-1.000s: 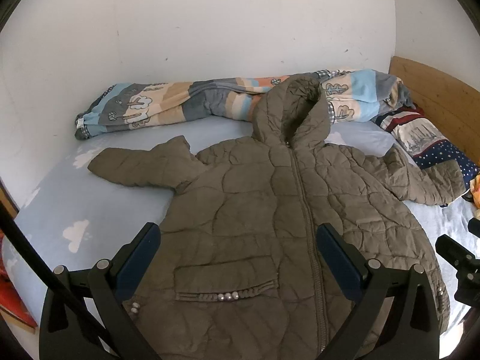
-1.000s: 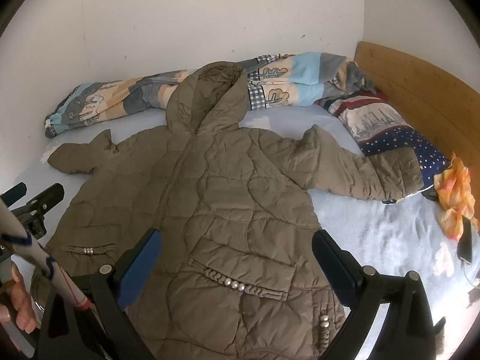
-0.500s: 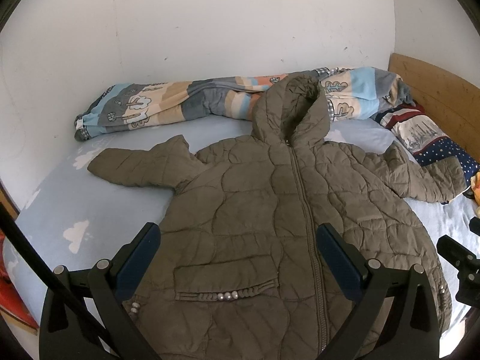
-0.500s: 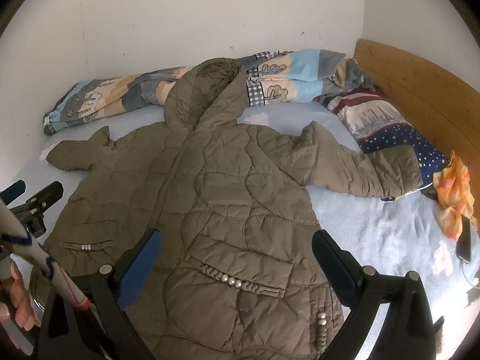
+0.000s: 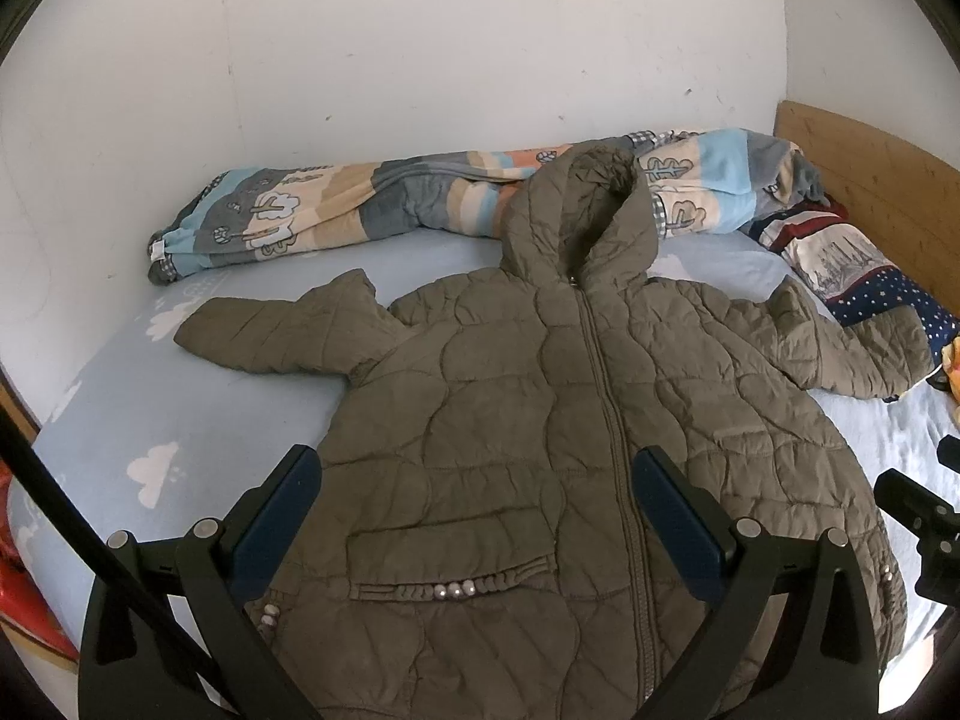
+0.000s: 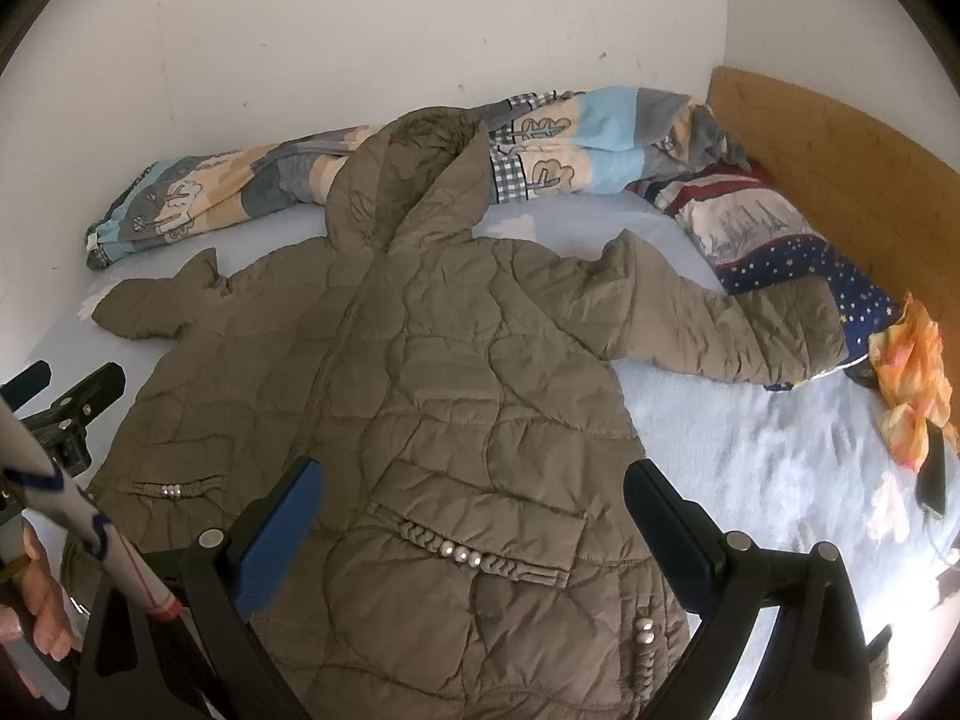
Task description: Fold large clothes
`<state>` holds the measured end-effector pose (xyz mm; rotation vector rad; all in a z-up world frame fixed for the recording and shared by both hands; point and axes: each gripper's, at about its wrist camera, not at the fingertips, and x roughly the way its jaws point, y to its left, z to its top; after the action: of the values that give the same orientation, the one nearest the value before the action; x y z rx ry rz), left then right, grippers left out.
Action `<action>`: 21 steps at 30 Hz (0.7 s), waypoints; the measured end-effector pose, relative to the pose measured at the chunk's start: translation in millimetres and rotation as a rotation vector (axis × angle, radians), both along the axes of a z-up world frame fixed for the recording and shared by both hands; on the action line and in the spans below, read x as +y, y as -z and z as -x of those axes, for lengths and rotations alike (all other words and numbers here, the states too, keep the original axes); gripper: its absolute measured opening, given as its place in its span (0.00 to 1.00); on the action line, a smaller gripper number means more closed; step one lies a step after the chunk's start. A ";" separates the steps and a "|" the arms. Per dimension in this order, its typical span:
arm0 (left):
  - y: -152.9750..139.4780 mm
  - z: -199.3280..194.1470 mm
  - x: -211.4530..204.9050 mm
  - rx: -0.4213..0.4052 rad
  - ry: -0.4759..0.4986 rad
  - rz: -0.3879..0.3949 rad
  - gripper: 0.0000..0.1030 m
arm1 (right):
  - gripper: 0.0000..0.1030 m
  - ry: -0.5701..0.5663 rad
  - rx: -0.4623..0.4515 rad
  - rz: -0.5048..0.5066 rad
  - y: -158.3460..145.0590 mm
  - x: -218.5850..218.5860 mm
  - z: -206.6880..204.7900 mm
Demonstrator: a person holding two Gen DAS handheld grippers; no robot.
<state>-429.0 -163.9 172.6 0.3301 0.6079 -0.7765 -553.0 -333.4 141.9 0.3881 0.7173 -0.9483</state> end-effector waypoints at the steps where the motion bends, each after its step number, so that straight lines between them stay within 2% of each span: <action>1: 0.3 -0.3 0.4 -0.001 0.001 -0.001 1.00 | 0.99 0.002 -0.001 -0.004 0.4 -1.0 1.0; 7: 0.4 -0.3 -4.9 0.001 0.002 -0.004 1.00 | 0.99 0.013 -0.001 -0.028 4.0 -8.1 4.9; 12: 12.6 -5.6 -32.8 -0.023 0.010 -0.071 1.00 | 0.99 0.038 -0.040 -0.103 7.6 -41.3 18.5; 17: 25.6 -6.8 -56.2 -0.012 0.042 -0.120 1.00 | 0.99 0.151 -0.158 -0.227 14.6 -102.7 66.3; 21: 31.1 -0.7 -70.9 -0.002 0.090 -0.141 1.00 | 0.97 0.274 -0.293 -0.318 23.5 -155.0 121.3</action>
<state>-428.3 -234.8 141.5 0.4905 0.6515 -0.8209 -674.3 -488.4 118.5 0.9040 0.5532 -1.0075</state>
